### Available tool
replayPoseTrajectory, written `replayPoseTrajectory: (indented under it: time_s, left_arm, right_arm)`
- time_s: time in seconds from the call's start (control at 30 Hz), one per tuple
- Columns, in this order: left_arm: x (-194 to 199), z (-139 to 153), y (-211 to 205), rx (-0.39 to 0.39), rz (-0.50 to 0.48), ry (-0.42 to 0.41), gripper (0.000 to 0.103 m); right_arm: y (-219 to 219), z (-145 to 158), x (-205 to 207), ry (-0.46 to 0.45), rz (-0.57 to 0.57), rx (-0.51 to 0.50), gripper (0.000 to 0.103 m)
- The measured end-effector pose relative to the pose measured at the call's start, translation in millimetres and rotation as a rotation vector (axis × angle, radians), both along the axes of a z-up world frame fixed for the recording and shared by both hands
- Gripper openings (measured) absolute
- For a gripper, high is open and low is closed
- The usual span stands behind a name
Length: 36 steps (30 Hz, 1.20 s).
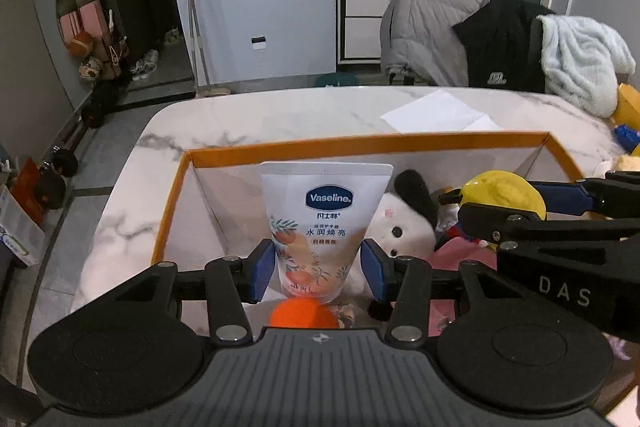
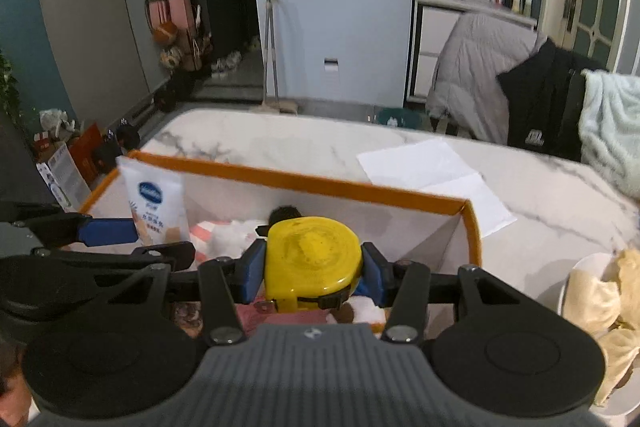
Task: Organize objects
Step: 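Lower Vaseline tube into box and open left tool while right tool releases tape measure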
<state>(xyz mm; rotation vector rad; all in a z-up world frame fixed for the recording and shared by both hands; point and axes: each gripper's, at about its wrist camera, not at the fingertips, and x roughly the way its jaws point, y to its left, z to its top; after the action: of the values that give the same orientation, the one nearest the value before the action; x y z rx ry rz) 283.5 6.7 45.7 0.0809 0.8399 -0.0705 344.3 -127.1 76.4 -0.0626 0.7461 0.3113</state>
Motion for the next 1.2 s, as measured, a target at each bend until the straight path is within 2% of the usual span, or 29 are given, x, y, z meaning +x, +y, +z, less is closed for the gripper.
replayPoseTrajectory:
  time_s: [0.33, 0.77, 1.07, 1.2]
  left_arm:
    - [9, 1, 7, -0.022, 0.012, 0.073, 0.055]
    - [14, -2, 2, -0.01, 0.028, 0.073, 0.054]
    - [14, -2, 0, 0.017, 0.034, 0.073, 0.055]
    - [11, -1, -1, 0.045, 0.041, 0.061, 0.061]
  right_arm:
    - [7, -17, 13, 0.067, -0.002, -0.064, 0.052]
    - [14, -21, 14, 0.101, 0.009, -0.106, 0.052]
    - [11, -21, 13, 0.12, -0.002, -0.099, 0.061]
    - [11, -21, 12, 0.113, -0.011, -0.118, 0.067]
